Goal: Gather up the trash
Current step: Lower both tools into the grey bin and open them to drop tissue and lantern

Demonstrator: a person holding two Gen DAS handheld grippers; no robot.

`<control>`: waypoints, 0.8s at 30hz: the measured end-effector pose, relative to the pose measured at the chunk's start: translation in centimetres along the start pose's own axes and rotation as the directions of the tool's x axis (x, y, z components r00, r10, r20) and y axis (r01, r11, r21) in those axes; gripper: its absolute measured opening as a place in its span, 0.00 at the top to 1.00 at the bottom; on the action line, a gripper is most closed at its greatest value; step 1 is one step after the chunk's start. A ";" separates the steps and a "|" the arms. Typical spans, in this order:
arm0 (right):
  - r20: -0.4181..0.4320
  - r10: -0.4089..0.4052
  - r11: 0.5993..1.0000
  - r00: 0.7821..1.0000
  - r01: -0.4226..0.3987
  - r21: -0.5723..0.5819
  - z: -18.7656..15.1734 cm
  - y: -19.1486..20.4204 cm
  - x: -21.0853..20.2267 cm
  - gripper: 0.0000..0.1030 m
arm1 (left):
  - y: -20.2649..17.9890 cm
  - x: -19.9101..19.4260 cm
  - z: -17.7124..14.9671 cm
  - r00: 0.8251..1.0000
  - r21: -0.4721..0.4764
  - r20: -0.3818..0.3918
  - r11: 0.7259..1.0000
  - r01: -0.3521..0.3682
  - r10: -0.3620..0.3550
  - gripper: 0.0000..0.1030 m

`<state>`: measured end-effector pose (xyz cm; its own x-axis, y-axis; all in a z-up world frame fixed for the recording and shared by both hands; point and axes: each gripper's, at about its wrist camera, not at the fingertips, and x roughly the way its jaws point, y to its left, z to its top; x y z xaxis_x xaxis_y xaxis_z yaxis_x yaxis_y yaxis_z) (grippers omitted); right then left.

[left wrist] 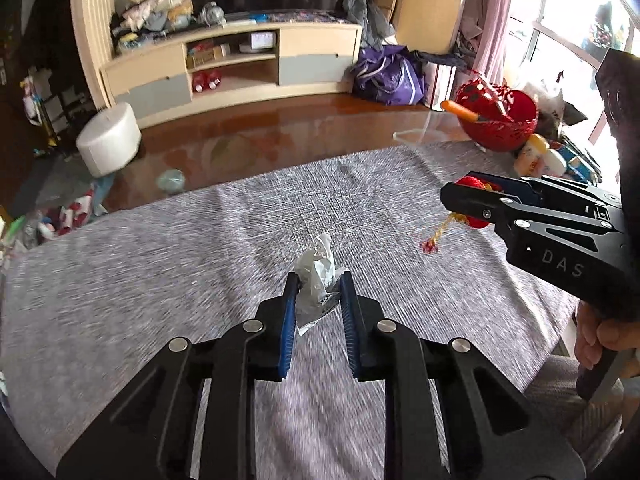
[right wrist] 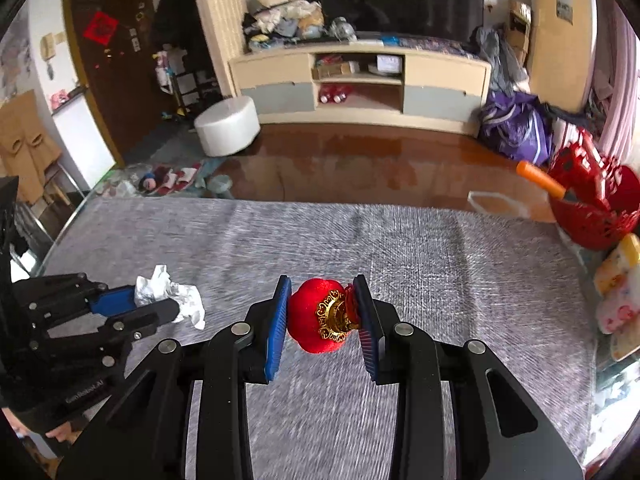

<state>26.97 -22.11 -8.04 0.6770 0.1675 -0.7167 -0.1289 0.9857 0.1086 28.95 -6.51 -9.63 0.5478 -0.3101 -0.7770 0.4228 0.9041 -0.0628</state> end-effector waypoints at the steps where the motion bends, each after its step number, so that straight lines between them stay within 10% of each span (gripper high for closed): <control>1: 0.009 0.002 1.000 1.000 -0.002 -0.005 -0.2 0.4 -1.1 0.68 | -0.3 -1.2 -0.4 1.000 0.000 0.005 1.000 -0.006 0.006 0.81; 24: -0.034 0.034 0.992 0.999 -0.038 -0.119 -14.6 7.5 -11.6 0.68 | -6.6 -11.6 -17.0 1.000 -0.036 0.006 0.999 -0.012 0.013 0.81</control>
<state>7.60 -16.91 -8.97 0.6470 0.1999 -0.7359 -0.2394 0.9695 0.0529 7.50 -3.89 -10.81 0.5572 -0.3003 -0.7742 0.3895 0.9179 -0.0757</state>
